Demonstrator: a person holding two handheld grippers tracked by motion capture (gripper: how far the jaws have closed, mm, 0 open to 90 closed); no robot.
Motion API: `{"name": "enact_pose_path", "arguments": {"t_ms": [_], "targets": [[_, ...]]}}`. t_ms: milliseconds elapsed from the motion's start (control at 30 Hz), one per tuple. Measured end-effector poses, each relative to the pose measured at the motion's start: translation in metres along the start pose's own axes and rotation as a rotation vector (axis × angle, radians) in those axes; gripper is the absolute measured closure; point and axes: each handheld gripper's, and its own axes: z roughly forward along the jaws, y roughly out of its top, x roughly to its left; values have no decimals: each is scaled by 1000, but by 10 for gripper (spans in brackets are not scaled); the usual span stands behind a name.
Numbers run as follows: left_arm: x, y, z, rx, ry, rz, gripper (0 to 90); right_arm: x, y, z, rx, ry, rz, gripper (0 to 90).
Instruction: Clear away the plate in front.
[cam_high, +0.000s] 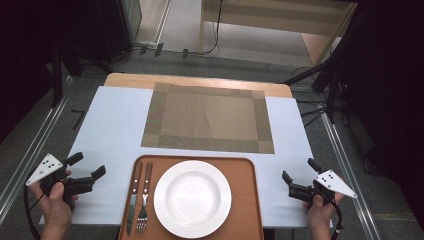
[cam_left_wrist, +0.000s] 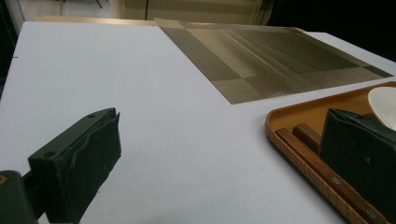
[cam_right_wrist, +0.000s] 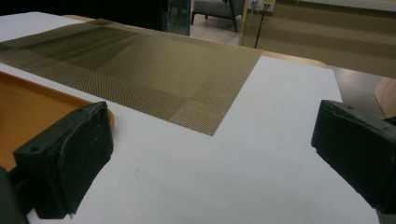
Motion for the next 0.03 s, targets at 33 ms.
{"name": "enact_pose_path", "arguments": {"t_ms": [33], "targets": [[0, 0, 0, -3, 3, 0, 0, 0, 0, 0, -1, -2, -1, 0]]}}
